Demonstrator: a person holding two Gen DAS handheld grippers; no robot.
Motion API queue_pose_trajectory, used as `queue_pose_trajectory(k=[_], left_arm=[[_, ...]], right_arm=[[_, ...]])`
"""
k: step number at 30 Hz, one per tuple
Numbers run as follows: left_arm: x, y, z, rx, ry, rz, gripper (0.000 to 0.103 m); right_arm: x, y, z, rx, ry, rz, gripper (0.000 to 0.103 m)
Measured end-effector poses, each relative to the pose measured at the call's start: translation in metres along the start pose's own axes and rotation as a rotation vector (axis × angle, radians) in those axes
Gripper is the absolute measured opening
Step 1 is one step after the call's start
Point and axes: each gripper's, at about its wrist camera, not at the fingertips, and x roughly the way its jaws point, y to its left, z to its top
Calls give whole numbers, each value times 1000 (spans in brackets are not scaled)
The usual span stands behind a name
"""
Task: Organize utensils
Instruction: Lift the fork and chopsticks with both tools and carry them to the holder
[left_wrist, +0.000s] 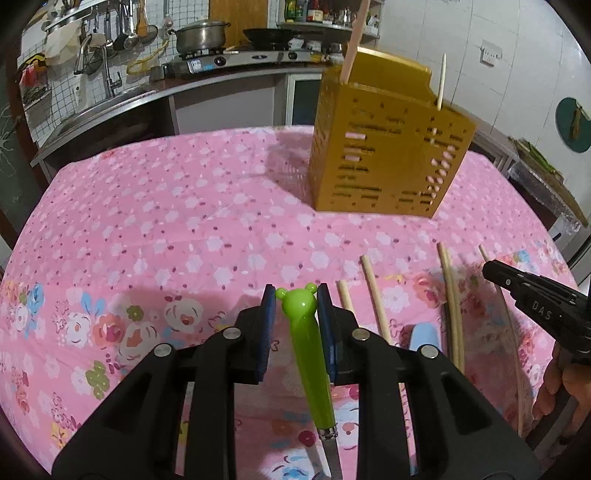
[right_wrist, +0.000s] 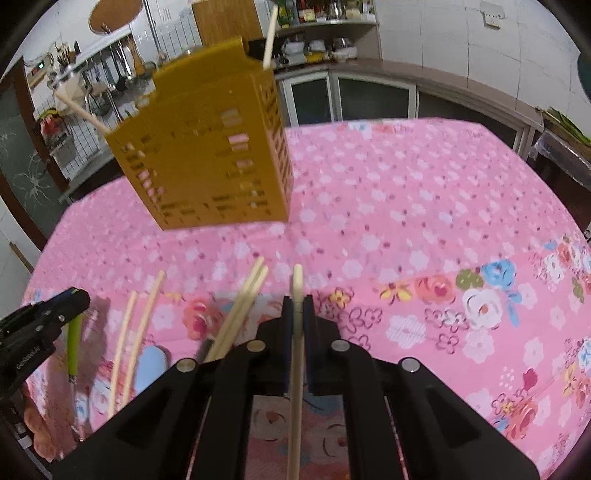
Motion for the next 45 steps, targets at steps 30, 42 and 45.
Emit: queue_pose_trajectory(k=[30, 42, 45], left_arm=[[-85, -1, 24, 34, -278, -52, 22], [-105, -5, 37, 68, -339, -38, 21], [-106, -5, 43, 72, -347, -32, 21]], right_arm=[[-97, 2, 16, 22, -389, 114, 6], [-109, 10, 30, -14, -431, 102, 6], [-115, 10, 35, -23, -456, 96, 6]])
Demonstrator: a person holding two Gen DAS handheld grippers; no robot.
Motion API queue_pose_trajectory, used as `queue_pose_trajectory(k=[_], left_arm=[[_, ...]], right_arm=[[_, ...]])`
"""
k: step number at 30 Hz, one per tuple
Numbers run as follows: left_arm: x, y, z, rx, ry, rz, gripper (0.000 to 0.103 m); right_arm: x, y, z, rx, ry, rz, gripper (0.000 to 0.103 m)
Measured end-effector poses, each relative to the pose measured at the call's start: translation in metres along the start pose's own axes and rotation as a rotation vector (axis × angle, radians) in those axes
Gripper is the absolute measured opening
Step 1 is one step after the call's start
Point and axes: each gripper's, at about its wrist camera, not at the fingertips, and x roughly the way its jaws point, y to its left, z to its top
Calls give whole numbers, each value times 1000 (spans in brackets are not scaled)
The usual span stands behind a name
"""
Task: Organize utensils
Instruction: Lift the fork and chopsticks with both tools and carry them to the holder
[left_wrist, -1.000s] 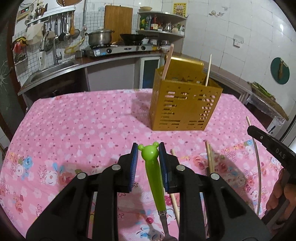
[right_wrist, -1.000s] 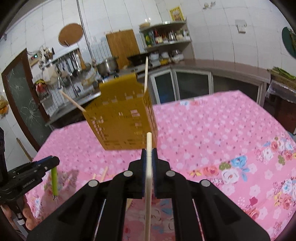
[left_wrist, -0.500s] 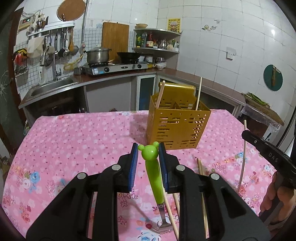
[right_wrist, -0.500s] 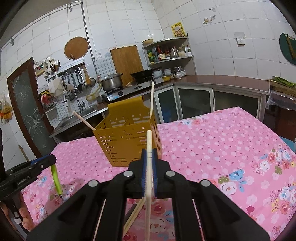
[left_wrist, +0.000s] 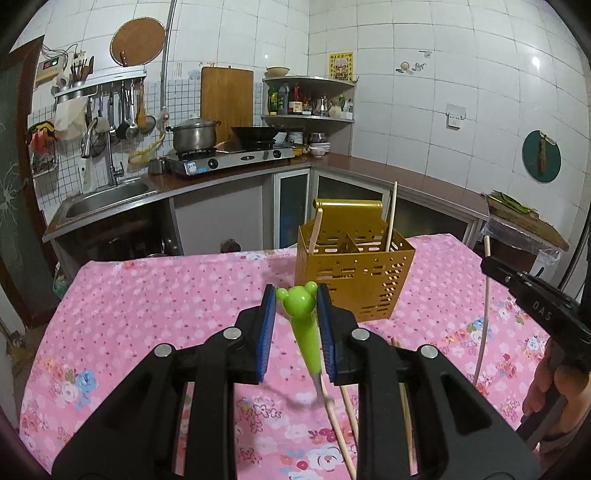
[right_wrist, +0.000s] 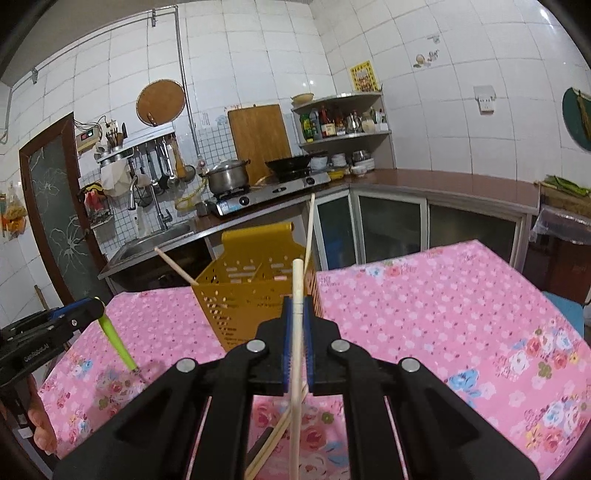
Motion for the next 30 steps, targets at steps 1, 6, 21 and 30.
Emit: queue_pose_trajectory(k=[1, 6, 21, 30], left_arm=[[0, 0, 2, -1, -1, 0, 21], [2, -4, 8, 15, -13, 5, 21], [-12, -19, 34, 49, -59, 6, 21], [-21, -28, 64, 65, -118, 0, 21]], right_arm=[[0, 1, 1, -1, -3, -1, 6], [3, 0, 11, -11, -16, -2, 6], [11, 0, 34, -16, -67, -7, 6], [11, 5, 71, -31, -140, 2, 6]])
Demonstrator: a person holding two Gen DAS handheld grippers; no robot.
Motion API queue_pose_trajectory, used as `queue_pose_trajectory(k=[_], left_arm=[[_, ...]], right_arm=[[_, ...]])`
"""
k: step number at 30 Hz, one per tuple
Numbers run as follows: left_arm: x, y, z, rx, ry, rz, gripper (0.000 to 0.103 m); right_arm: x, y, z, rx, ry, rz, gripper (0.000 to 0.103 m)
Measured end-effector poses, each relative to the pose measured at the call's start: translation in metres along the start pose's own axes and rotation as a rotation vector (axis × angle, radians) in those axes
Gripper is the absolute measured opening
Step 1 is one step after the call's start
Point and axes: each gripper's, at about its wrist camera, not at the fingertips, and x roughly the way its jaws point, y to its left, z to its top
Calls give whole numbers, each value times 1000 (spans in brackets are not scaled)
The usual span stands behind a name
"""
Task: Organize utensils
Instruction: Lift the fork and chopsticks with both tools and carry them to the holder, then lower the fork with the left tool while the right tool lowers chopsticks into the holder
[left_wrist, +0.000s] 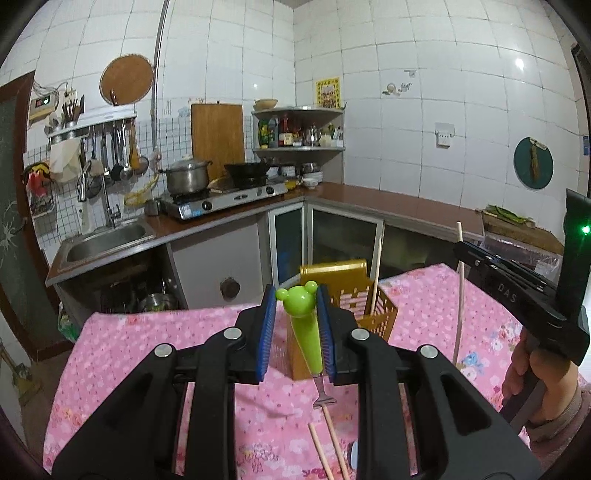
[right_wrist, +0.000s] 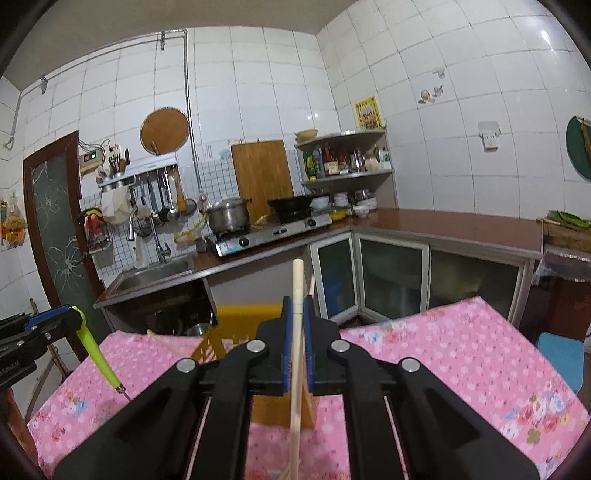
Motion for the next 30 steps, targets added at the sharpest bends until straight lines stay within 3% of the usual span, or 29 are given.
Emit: queue_pose_trajectory(k=[17, 23, 30], left_arm=[[31, -9, 76, 4, -151, 25, 21], [64, -5, 79, 1, -134, 21, 21], [106, -5, 56, 14, -71, 29, 21]], right_arm=[[28, 4, 93, 29, -199, 23, 6], [56, 7, 97, 42, -227, 34, 6], [92, 1, 65, 50, -212, 37, 6]])
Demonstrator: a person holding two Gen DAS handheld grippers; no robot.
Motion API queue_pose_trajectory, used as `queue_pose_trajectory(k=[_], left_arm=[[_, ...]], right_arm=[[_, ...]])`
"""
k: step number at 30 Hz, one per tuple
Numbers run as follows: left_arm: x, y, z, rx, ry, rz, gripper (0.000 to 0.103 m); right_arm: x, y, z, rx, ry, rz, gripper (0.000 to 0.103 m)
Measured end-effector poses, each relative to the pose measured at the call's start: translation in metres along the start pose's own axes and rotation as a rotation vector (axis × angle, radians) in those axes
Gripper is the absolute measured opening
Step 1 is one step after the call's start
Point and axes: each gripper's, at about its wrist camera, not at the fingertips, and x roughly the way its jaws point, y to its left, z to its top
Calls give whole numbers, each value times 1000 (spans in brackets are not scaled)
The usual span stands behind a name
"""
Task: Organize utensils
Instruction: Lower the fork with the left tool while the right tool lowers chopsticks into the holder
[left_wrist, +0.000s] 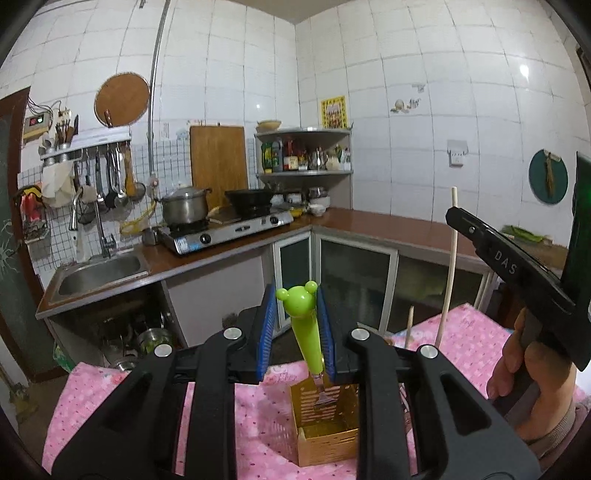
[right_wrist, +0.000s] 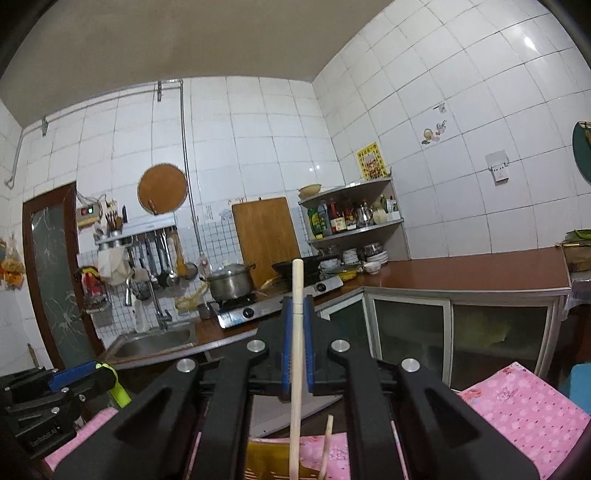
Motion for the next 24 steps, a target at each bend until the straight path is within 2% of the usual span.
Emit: queue_pose_trajectory(k=[7, 14, 24], left_arm=[[26, 4, -33, -1, 61, -10, 21], [35, 9, -58, -21, 93, -19, 21], [44, 17, -77, -54, 156, -12, 22]], right_arm=[[7, -3, -37, -64, 28, 17, 6], [3, -7, -76, -107, 117, 20, 6], [0, -3, -101, -152, 227, 4, 6]])
